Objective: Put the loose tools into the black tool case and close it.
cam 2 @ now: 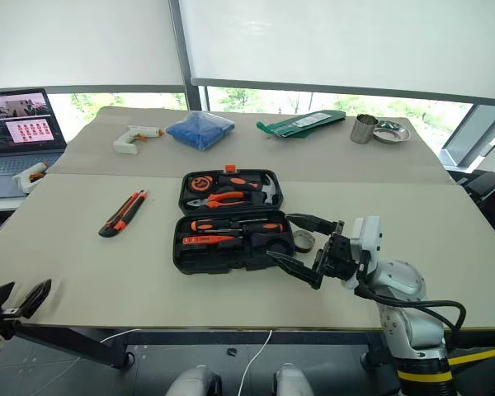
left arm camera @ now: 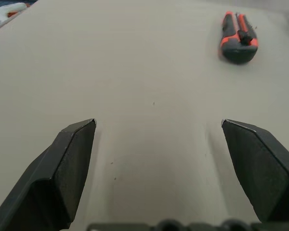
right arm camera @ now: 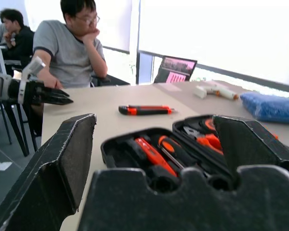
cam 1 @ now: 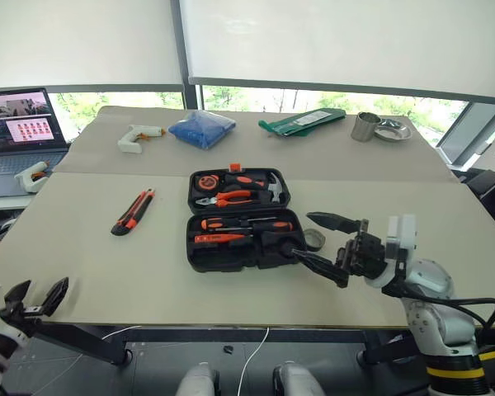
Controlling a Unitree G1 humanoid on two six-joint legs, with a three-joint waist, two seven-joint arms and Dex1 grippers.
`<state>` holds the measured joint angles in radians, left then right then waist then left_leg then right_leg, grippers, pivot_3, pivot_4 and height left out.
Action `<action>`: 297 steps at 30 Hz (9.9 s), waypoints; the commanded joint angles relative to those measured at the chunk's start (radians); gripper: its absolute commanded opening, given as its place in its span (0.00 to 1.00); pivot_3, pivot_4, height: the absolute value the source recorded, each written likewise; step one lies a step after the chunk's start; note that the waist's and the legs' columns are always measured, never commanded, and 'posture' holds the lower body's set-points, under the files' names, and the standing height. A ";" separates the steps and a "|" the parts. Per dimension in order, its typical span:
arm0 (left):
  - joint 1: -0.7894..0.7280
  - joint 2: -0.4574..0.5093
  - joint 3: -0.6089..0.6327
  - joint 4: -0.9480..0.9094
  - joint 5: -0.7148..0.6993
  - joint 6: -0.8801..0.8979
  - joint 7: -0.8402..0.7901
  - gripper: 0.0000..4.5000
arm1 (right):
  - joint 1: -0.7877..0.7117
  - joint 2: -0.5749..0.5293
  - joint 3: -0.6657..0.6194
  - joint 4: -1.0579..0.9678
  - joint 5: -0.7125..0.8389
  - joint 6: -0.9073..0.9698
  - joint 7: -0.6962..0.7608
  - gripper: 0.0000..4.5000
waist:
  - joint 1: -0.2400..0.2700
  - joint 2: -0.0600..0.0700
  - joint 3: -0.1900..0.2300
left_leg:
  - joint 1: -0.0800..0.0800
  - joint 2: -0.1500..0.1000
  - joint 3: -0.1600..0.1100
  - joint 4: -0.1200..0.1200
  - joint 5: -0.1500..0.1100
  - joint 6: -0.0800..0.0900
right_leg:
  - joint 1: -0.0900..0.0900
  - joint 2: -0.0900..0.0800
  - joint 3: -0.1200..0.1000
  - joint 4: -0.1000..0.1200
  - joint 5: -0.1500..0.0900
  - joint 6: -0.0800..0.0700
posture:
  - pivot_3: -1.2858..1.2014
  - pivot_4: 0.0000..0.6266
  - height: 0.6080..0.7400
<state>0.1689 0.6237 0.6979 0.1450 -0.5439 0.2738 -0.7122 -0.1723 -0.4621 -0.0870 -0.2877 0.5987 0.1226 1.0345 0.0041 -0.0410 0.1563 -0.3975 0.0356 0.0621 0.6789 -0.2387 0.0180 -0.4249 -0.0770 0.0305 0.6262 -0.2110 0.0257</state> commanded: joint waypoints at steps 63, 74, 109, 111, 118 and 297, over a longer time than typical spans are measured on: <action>-0.858 0.054 -1.045 -0.036 0.465 0.012 -0.582 0.38 | 0.064 -0.264 -0.050 -0.122 0.022 0.109 0.025 1.00 | -0.004 -0.005 0.002 | -0.007 -0.004 -0.003 0.002 0.000 -0.001 | -0.001 0.003 -0.003 -0.001 0.002 0.005 | 0.52 0.24 1.00; -0.902 0.003 -1.074 0.025 0.519 0.018 -0.573 0.38 | 0.073 -0.255 -0.038 -0.127 0.018 0.112 0.008 1.00 | 0.004 -0.005 0.002 | -0.007 -0.004 -0.003 0.003 0.000 -0.001 | -0.001 0.003 -0.003 -0.001 0.002 0.005 | 0.52 0.24 1.00; -0.799 -0.179 -0.954 0.223 0.454 -0.286 -0.505 0.00 | 0.086 -0.215 -0.034 -0.116 0.012 0.098 -0.019 1.00 | 0.007 -0.005 0.002 | -0.008 -0.004 -0.004 0.005 0.000 0.000 | 0.000 0.003 -0.004 0.000 0.003 0.005 | 0.52 0.24 1.00; -0.787 -0.177 -0.963 0.218 0.461 -0.301 -0.507 0.00 | 0.088 -0.216 -0.036 -0.115 0.012 0.097 -0.019 1.00 | 0.007 -0.005 0.001 | -0.007 -0.004 -0.004 0.005 0.000 0.000 | 0.001 0.003 -0.004 0.000 0.003 0.005 | 0.52 0.24 1.00; -0.760 -0.152 -0.995 0.221 0.505 -0.149 -0.471 0.00 | 0.088 -0.211 -0.031 -0.113 0.009 0.094 -0.023 1.00 | 0.006 -0.004 0.000 | -0.004 -0.004 -0.004 0.005 0.000 0.000 | 0.003 0.003 -0.004 0.000 0.003 0.005 | 0.52 0.24 1.00; -0.952 0.142 -0.728 0.178 0.214 0.838 -0.268 0.99 | -0.754 -0.184 0.245 0.381 -0.443 1.310 -0.019 0.98 | -0.021 0.004 -0.009 | -0.014 -0.003 0.000 0.005 -0.003 0.000 | -0.013 0.006 0.003 0.005 0.004 0.005 | 0.52 0.24 1.00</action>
<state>-0.7377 0.7965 -0.0312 0.2833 -0.3373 1.0705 -1.0334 -0.8875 -0.6591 0.1475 0.0279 0.1483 1.3564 1.0662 -0.0173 -0.0366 0.1477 -0.4103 0.0324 0.0627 0.6832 -0.2418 0.0180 -0.4375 -0.0704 0.0338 0.6311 -0.2073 0.0306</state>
